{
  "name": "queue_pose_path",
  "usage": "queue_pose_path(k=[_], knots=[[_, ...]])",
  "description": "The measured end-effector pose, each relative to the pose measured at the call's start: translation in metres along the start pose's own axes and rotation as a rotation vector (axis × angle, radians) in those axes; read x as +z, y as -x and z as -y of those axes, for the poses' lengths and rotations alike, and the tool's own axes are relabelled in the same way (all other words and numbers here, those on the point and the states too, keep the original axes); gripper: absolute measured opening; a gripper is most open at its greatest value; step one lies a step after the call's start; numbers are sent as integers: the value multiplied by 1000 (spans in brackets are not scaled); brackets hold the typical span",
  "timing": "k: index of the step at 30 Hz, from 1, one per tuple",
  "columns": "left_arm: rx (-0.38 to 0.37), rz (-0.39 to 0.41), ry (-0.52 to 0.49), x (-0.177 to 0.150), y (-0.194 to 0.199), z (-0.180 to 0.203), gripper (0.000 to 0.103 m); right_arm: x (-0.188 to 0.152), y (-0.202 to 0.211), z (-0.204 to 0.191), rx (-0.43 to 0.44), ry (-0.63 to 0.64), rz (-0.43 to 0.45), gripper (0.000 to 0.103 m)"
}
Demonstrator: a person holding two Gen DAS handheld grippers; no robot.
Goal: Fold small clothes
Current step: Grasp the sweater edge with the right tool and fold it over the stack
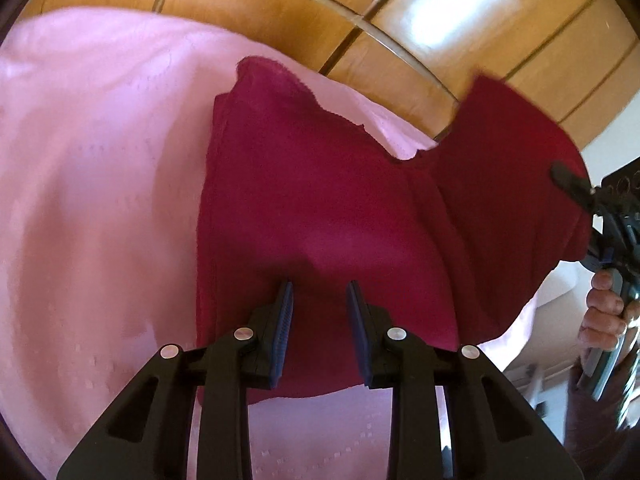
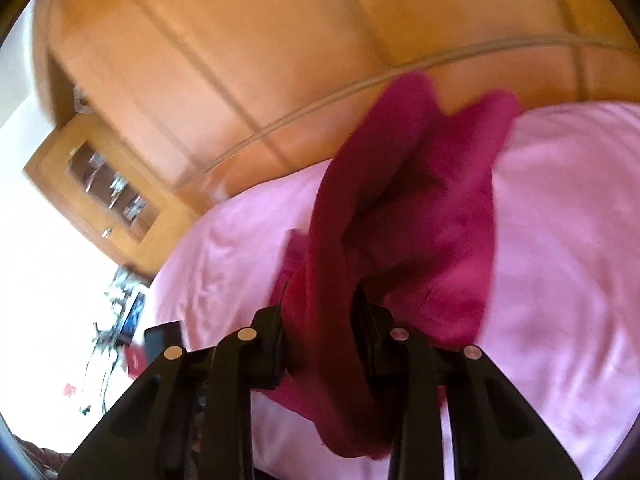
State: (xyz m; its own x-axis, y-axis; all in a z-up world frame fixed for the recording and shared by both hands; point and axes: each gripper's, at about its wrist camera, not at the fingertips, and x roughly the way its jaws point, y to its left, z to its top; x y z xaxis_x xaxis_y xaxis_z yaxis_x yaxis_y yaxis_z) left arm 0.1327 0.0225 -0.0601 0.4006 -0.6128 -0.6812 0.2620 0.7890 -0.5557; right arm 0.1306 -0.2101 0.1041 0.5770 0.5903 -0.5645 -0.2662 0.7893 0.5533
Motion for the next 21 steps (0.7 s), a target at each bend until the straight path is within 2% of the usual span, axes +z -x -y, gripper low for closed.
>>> queue_pose_path(k=[6, 11, 12, 13, 15, 16, 19, 21], knots=[[-91, 25, 108, 6, 16, -18, 27, -18, -79, -42, 20, 98, -161, 26], [-150, 57, 206, 16, 36, -42, 30, -50, -120, -60, -29, 219, -260, 30], [-164, 64, 227, 18, 41, -46, 31, -52, -119, -60, -17, 235, -267, 38], [-171, 71, 240, 21, 44, -50, 35, -55, -116, -62, 29, 240, -271, 47], [-190, 86, 267, 27, 51, -55, 45, -58, -102, -64, 94, 256, -259, 56], [-202, 90, 281, 30, 54, -55, 48, -59, -92, -65, 118, 263, -247, 58], [-220, 99, 276, 38, 60, -49, 48, -62, -67, -58, 169, 242, -218, 61], [-227, 95, 262, 46, 62, -42, 48, -66, -44, -47, 163, 220, -189, 61]])
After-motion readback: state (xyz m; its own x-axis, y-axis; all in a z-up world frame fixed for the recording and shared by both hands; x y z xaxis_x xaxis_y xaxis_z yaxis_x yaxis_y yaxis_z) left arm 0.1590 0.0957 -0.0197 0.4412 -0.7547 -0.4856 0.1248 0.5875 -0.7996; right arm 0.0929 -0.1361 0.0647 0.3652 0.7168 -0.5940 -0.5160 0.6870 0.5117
